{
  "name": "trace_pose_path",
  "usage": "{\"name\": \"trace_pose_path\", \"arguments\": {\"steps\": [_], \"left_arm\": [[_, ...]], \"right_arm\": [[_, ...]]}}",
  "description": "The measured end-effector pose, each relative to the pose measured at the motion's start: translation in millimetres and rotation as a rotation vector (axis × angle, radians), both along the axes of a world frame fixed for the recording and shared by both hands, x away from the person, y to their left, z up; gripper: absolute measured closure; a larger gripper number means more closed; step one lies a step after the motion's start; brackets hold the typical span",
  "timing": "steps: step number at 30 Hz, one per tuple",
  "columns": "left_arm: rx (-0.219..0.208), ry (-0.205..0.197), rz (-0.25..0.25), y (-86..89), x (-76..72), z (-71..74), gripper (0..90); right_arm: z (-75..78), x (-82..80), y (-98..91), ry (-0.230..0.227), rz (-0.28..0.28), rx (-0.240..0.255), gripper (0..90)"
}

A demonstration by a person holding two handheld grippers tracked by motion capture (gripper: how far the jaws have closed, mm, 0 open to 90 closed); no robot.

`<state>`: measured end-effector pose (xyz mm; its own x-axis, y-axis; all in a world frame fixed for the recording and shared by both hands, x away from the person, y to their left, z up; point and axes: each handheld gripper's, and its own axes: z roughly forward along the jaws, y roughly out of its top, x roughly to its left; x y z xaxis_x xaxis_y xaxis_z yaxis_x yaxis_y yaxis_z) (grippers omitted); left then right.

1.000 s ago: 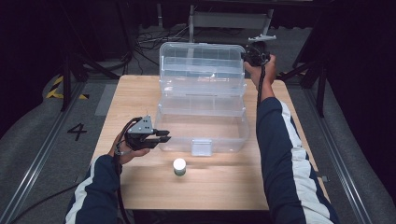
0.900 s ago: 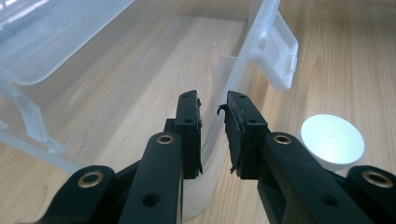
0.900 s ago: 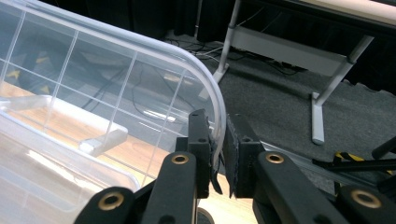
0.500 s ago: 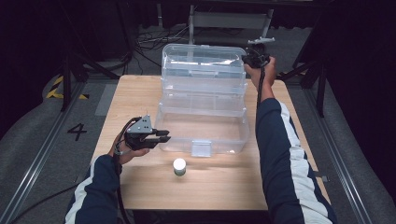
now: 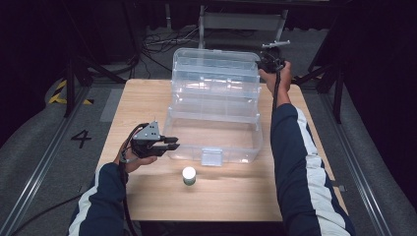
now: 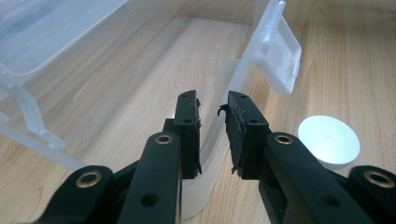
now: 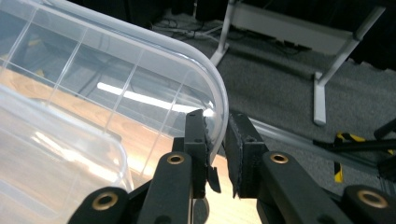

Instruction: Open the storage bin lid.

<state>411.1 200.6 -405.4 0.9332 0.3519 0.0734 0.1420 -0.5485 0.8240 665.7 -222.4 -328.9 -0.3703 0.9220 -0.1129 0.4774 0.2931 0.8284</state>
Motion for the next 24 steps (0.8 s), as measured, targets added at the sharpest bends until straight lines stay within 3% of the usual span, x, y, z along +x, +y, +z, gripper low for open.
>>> {"name": "trace_pose_path", "arguments": {"steps": [3, 5, 8, 11, 24], "left_arm": [[0.002, -0.001, -0.003, 0.3, 0.4, 0.1, 75.1], [-0.005, -0.01, 0.006, 0.0, 0.0, -0.4, 75.4], [-0.007, -0.002, 0.005, -0.5, 1.2, -0.2, 76.3], [-0.007, -0.001, 0.003, -0.6, 1.4, -0.1, 76.4], [0.008, -0.015, 0.006, -5.4, -0.5, 1.0, 76.4]], "right_arm": [[-2.8, 1.5, -3.1, 0.03, 0.009, -0.01, 82.9], [-3.9, 0.6, -6.8, 0.037, 0.03, 0.024, 84.8], [-4.6, 0.1, -6.6, 0.049, 0.037, -0.025, 86.4], [-4.7, -1.4, -8.3, 0.05, 0.04, -0.046, 86.0], [-4.6, -14.4, -16.8, 0.04, 0.056, -0.047, 82.4]]}}
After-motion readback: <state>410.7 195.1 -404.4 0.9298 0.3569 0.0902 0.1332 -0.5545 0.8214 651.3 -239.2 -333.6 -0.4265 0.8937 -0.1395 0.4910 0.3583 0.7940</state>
